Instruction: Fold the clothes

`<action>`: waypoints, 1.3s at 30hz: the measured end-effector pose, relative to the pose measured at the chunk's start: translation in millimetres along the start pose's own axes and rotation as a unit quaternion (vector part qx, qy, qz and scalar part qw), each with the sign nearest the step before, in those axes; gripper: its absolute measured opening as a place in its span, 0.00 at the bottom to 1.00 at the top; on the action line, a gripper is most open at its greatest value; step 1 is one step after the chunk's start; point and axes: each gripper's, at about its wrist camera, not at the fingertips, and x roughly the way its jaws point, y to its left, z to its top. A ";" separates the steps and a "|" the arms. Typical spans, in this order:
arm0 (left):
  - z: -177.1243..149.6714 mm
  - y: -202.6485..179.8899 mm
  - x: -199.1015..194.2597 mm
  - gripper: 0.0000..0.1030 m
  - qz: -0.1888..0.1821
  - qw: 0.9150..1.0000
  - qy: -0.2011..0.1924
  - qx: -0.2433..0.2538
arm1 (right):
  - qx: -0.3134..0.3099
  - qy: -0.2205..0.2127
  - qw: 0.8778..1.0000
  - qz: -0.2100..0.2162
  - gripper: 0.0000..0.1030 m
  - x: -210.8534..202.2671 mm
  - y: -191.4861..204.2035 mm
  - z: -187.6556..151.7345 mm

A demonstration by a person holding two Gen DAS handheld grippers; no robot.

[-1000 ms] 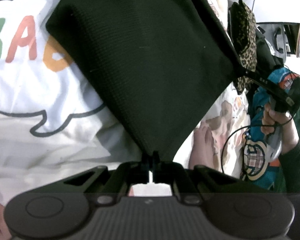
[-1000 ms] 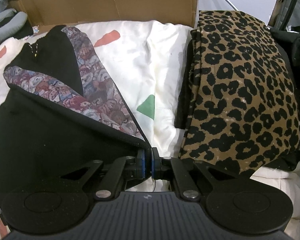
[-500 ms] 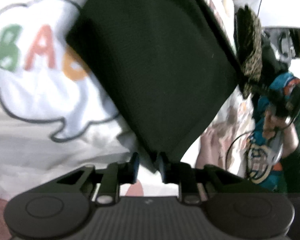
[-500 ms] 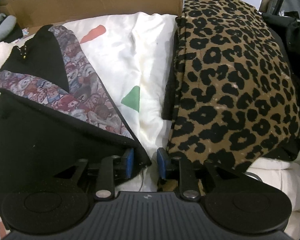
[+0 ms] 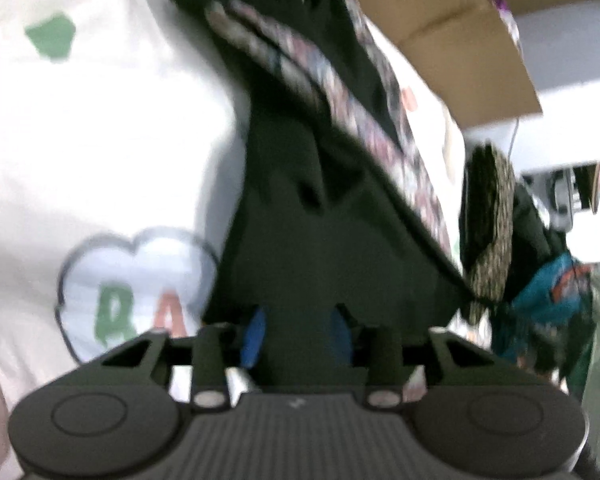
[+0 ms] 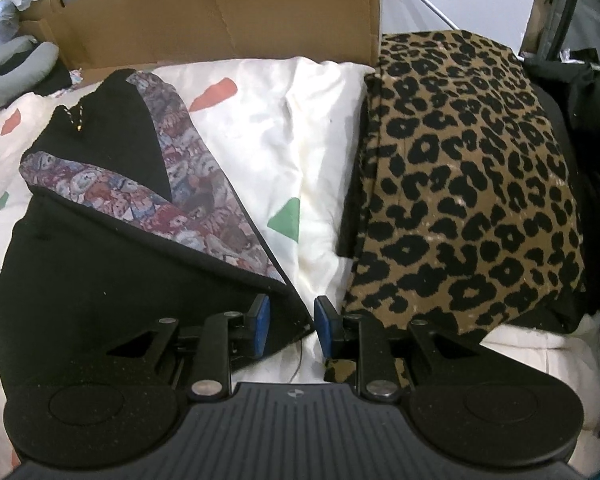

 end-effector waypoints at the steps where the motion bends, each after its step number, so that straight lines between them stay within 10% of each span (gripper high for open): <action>1: 5.9 0.8 -1.5 0.48 -0.001 1.000 -0.013 -0.002 | -0.001 -0.001 1.000 0.001 0.30 0.5 0.9 0.6; 12: 50.5 23.4 1.3 0.60 -0.029 0.988 -0.138 -0.061 | -0.015 -0.003 1.000 -0.006 0.31 6.8 9.4 2.0; 29: 92.3 41.2 38.7 0.59 -0.075 0.966 -0.217 -0.116 | -0.035 0.003 0.999 -0.021 0.33 16.3 16.1 1.7; 36: 101.5 26.5 24.3 0.10 -0.085 0.964 -0.235 -0.090 | -0.038 0.009 0.999 -0.022 0.33 22.3 15.3 -0.2; 39: 108.5 16.2 19.3 0.07 -0.086 0.963 -0.243 -0.080 | -0.032 0.010 0.999 -0.022 0.32 24.3 12.6 -2.0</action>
